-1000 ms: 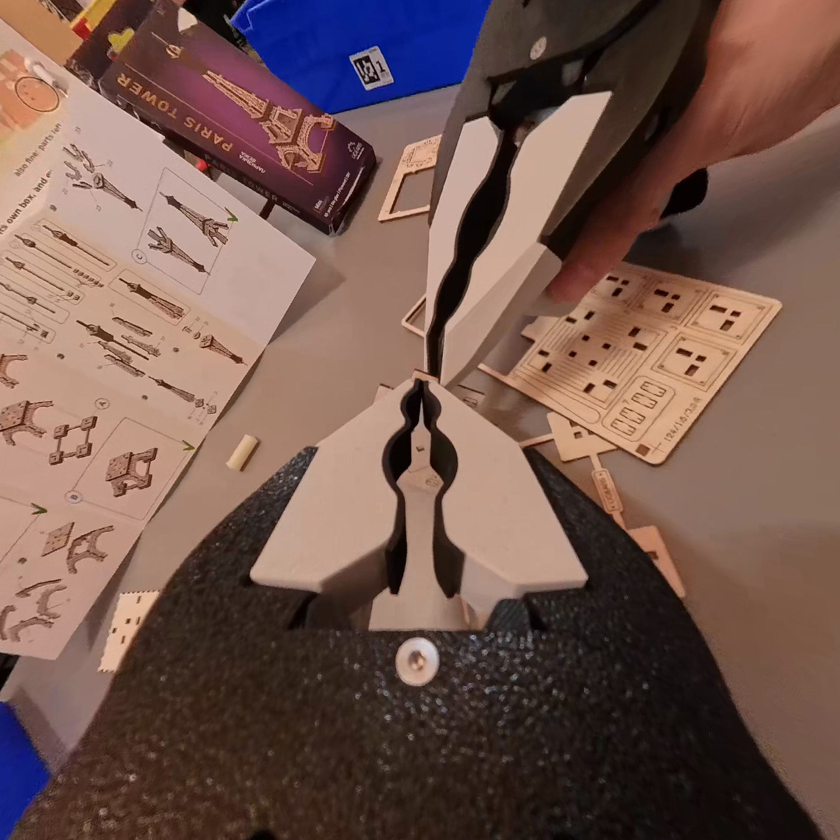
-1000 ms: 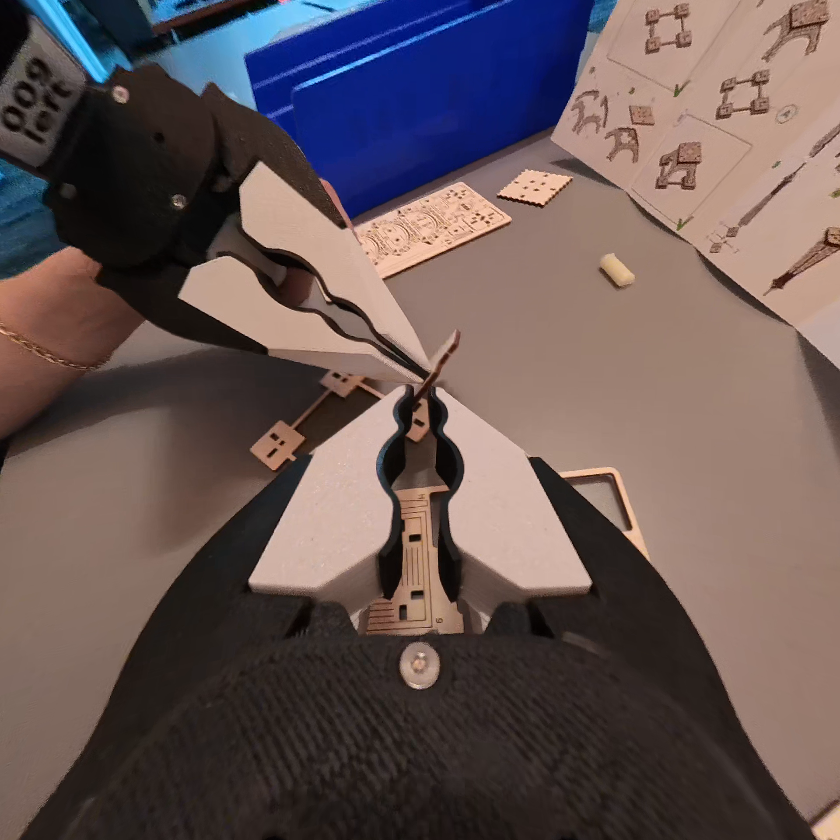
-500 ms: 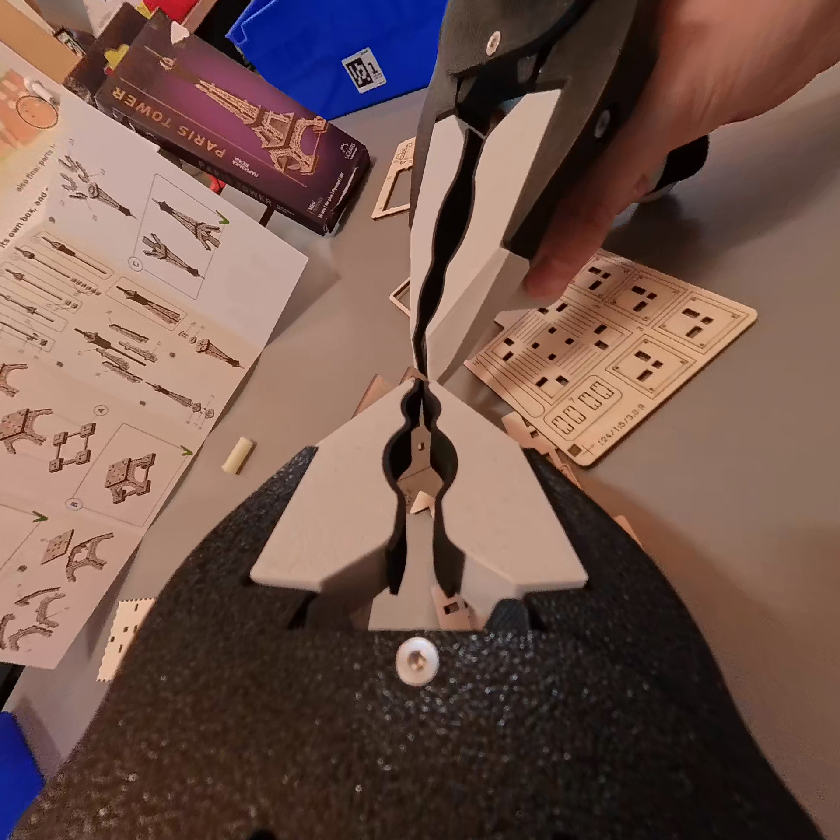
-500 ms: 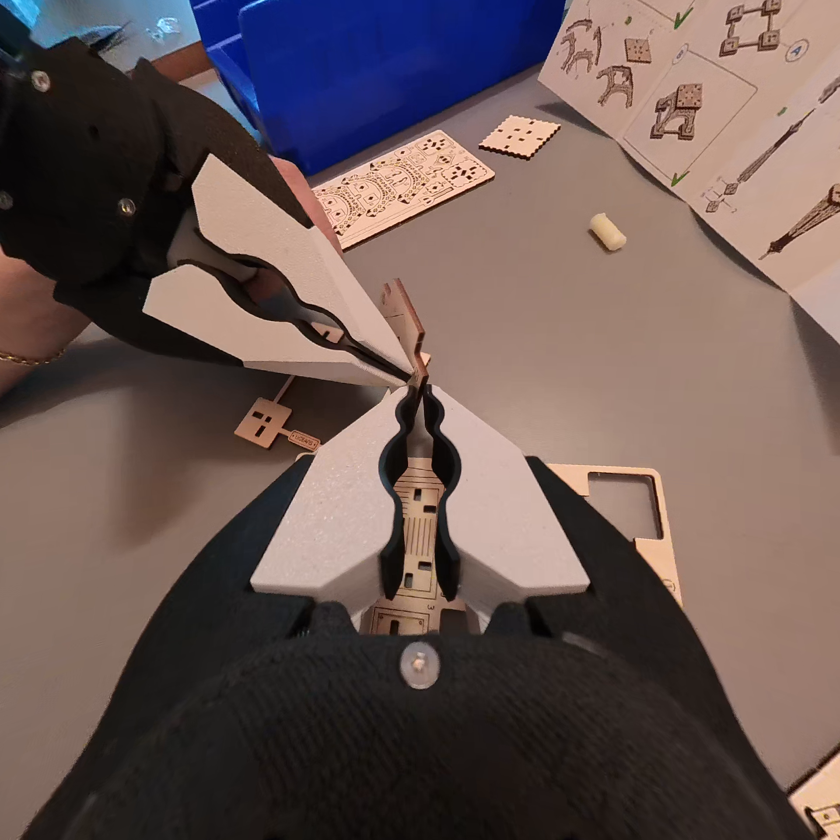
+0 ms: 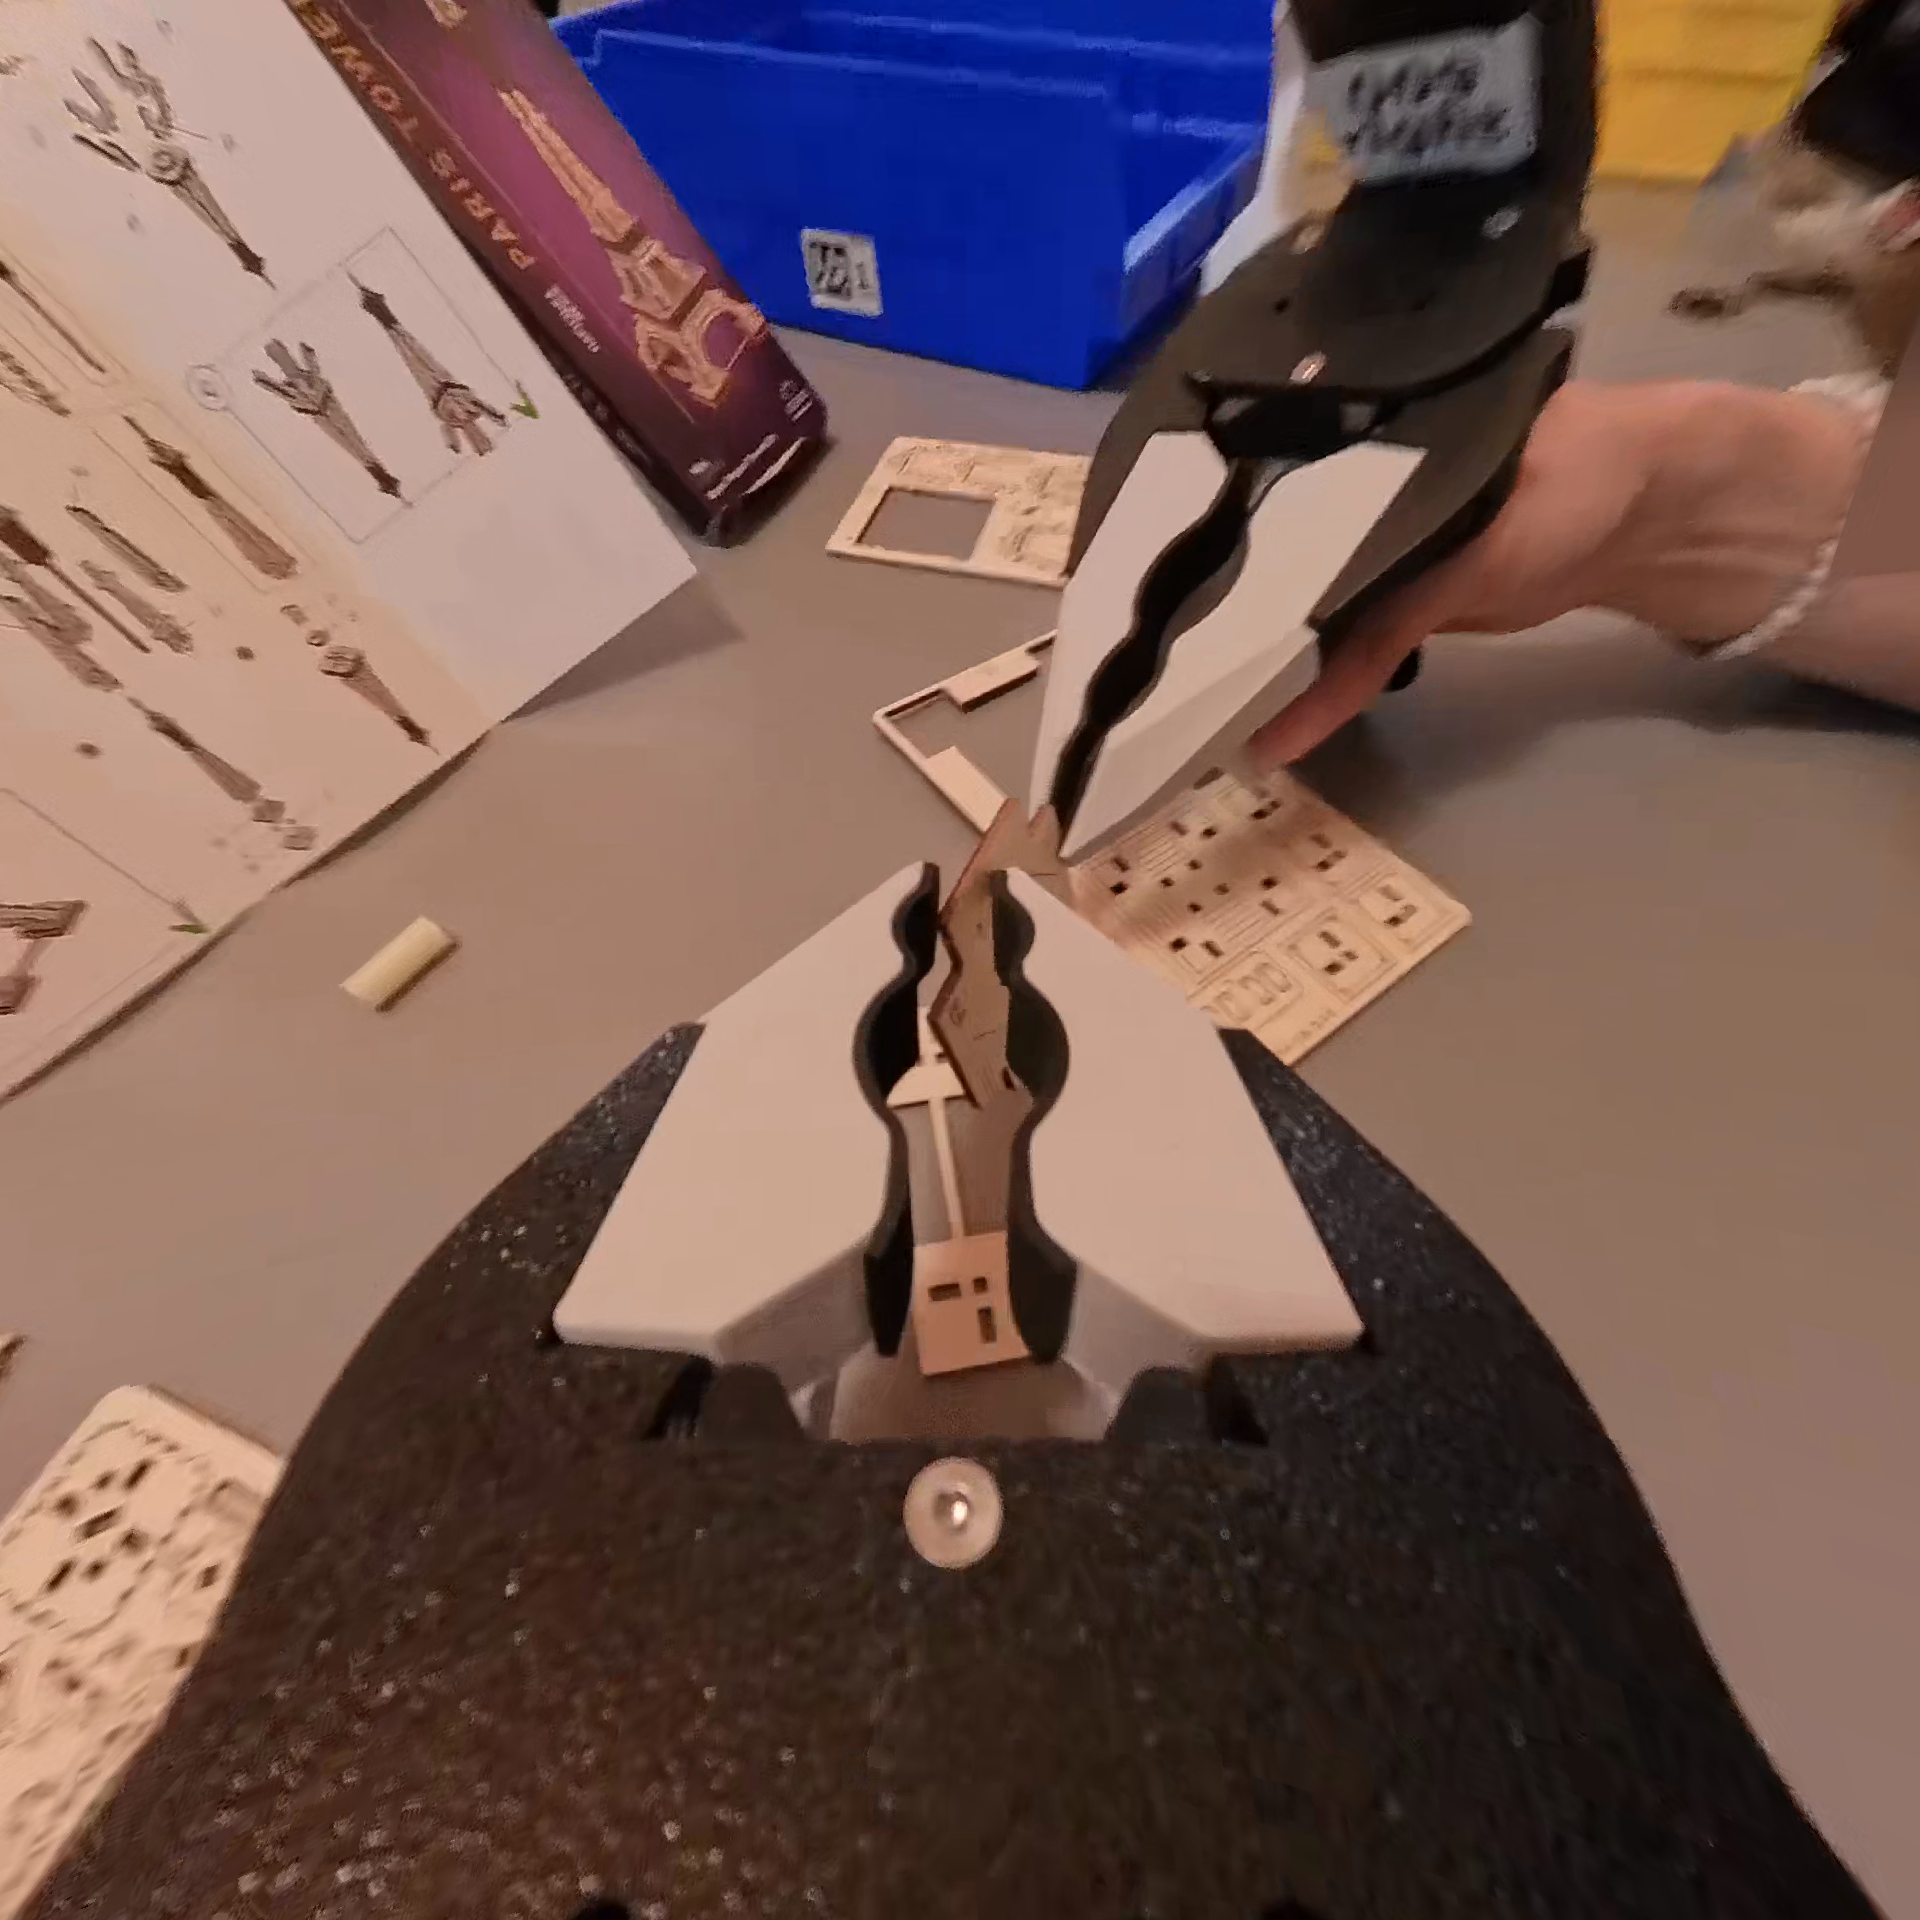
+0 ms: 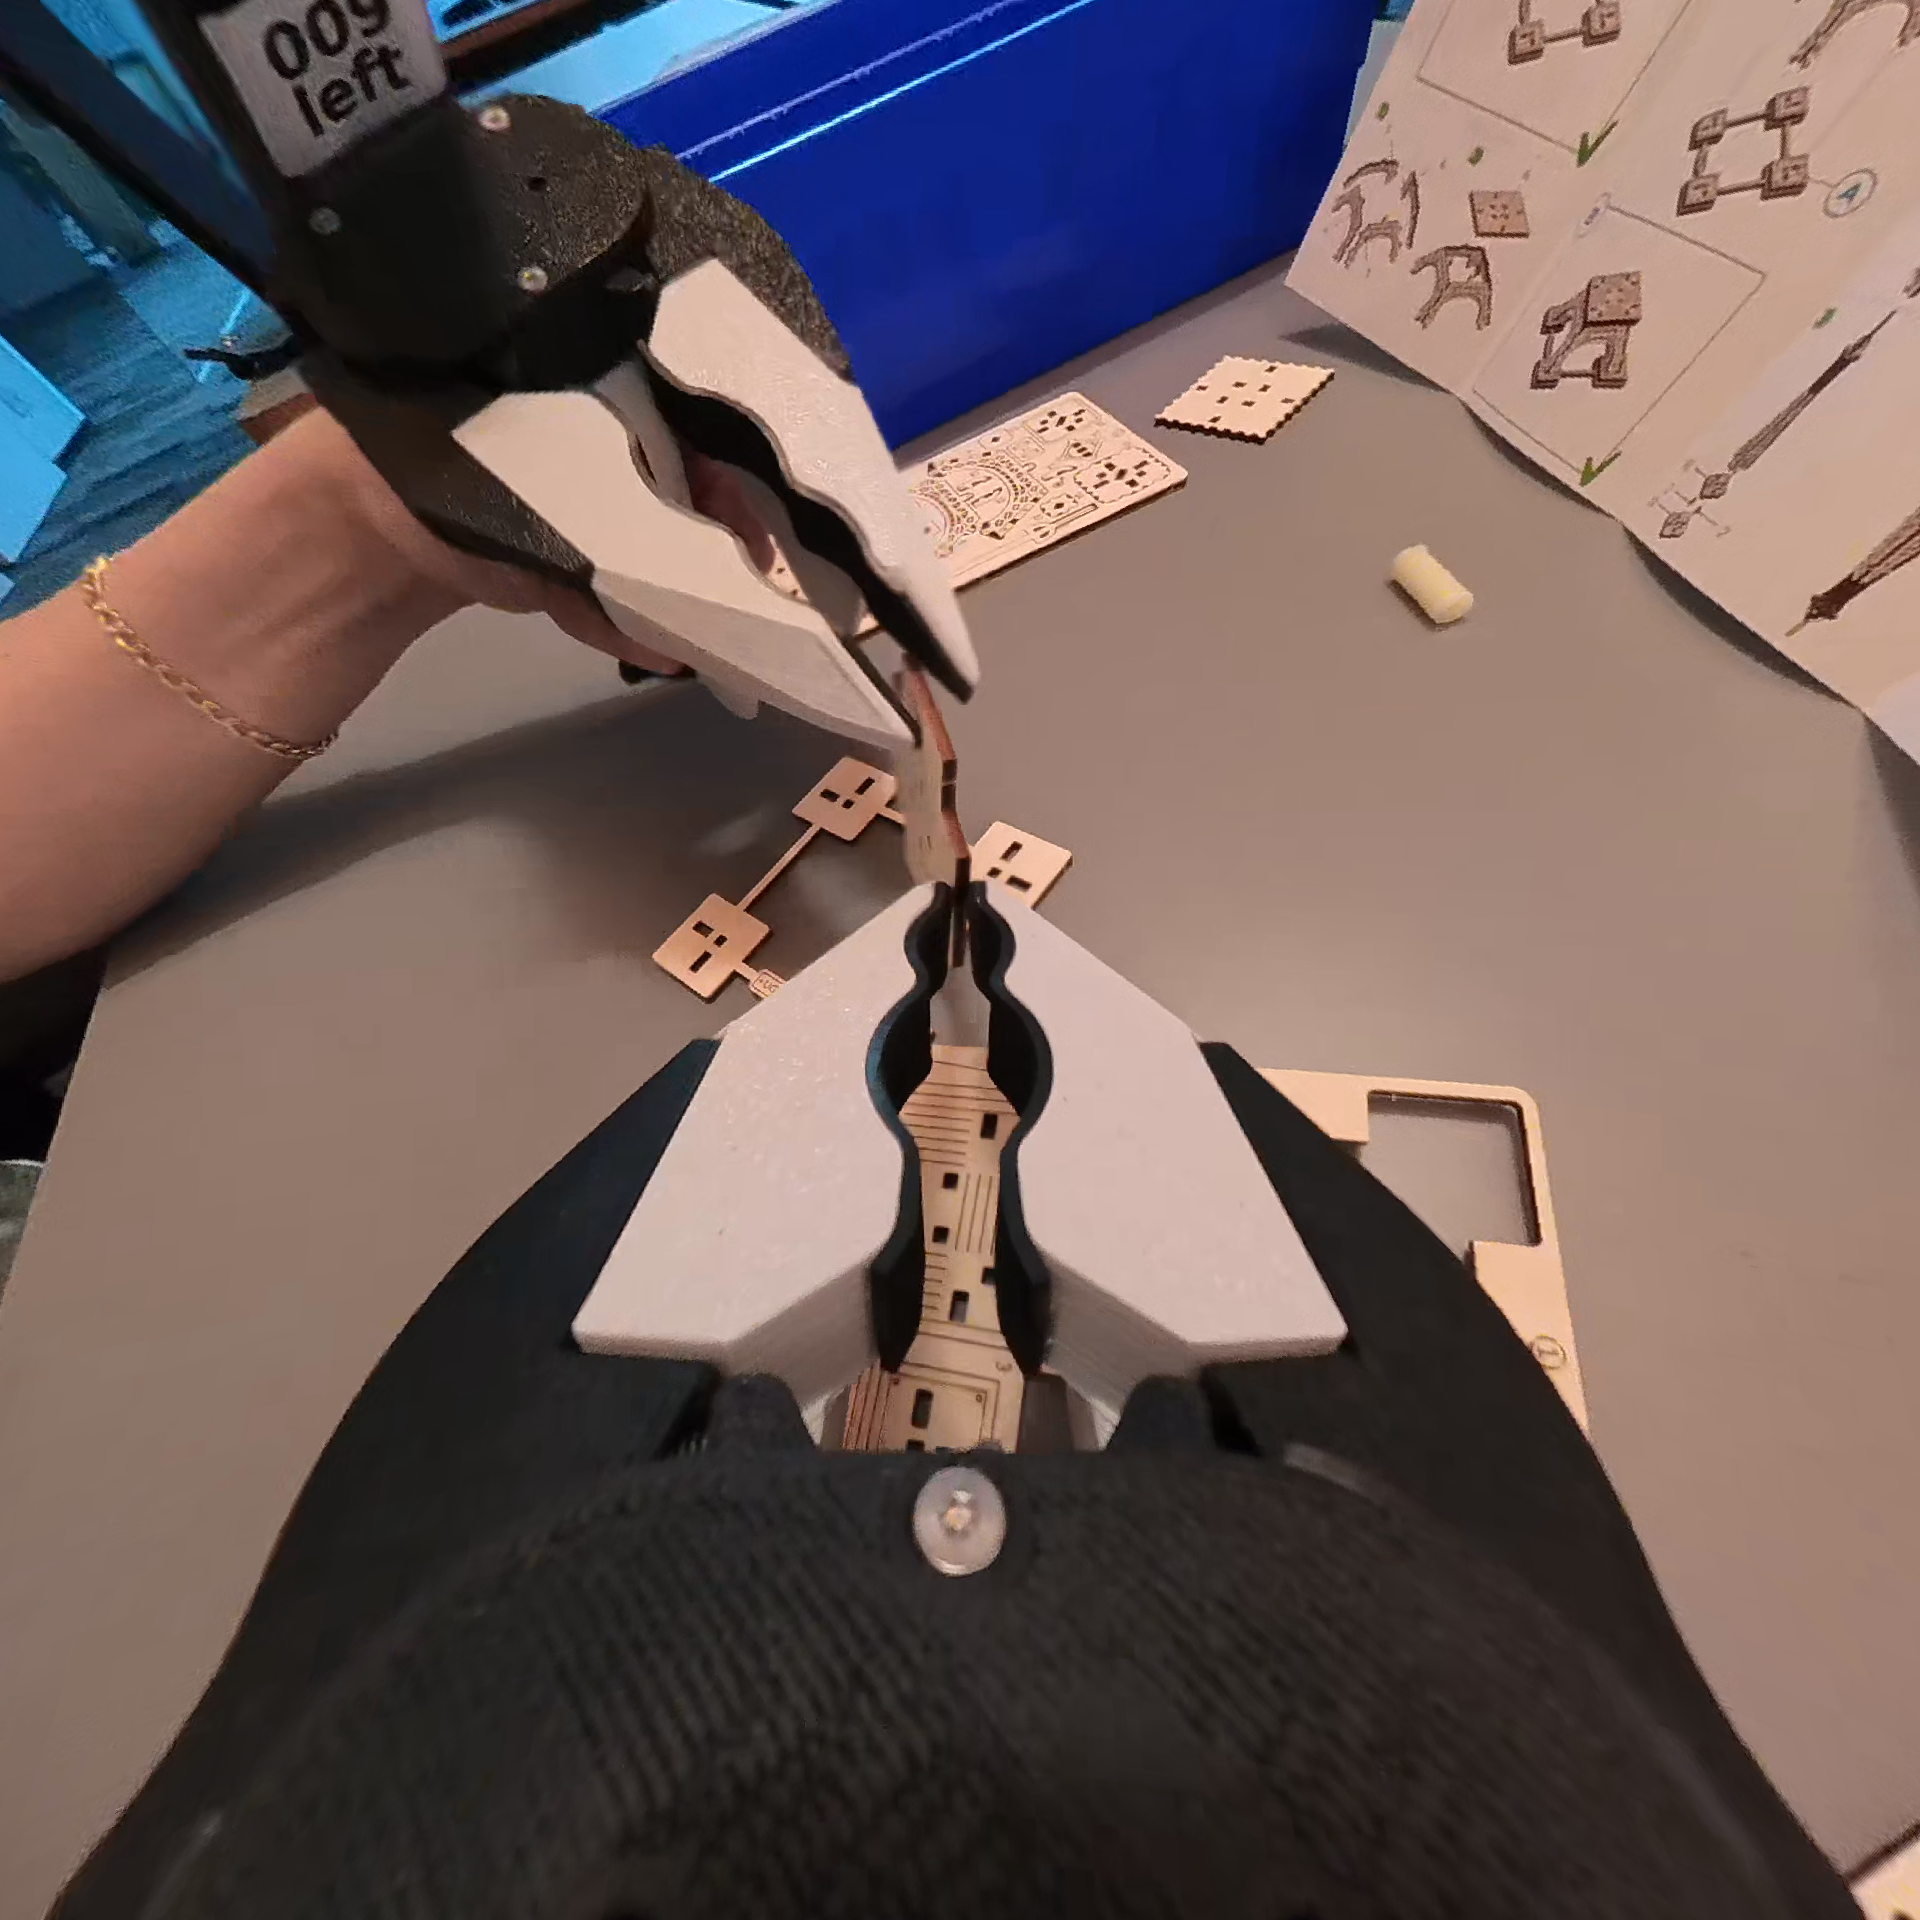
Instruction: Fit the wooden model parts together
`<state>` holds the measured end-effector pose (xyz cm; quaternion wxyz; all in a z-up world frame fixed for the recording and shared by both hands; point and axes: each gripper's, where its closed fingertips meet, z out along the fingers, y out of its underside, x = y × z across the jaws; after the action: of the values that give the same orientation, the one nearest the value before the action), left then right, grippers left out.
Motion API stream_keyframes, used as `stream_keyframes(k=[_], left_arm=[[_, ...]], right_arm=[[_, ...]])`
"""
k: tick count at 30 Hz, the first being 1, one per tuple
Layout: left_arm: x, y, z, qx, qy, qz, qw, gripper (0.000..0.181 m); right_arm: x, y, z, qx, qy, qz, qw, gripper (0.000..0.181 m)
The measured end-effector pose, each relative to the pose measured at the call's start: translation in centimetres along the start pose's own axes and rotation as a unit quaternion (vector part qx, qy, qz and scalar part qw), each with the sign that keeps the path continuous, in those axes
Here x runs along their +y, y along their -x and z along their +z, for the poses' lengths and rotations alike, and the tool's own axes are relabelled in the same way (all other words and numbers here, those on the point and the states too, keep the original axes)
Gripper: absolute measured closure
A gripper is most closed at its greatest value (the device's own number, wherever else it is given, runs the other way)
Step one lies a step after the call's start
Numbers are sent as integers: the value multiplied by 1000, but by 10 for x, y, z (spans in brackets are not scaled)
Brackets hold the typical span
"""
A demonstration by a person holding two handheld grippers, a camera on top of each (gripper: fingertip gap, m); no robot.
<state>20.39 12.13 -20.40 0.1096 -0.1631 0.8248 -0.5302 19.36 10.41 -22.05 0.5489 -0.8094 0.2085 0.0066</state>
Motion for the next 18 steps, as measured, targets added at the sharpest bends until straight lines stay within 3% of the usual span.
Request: stream_keyframes(k=[5,8,12,18], left_arm=[[-12,-5,-9,70,-84,-117,987,181],[-29,-6,-20,126,-165,-195,958,181],[-45,-12,-31,181,-224,-227,930,181],[-60,-14,-38,204,-273,-253,906,181]], right_arm=[[-10,0,-9,-28,-42,33,998,168],[-20,3,-15,-55,-80,46,994,157],[-40,28,-25,-148,-152,70,975,172],[-60,33,-31,-163,-230,84,956,170]])
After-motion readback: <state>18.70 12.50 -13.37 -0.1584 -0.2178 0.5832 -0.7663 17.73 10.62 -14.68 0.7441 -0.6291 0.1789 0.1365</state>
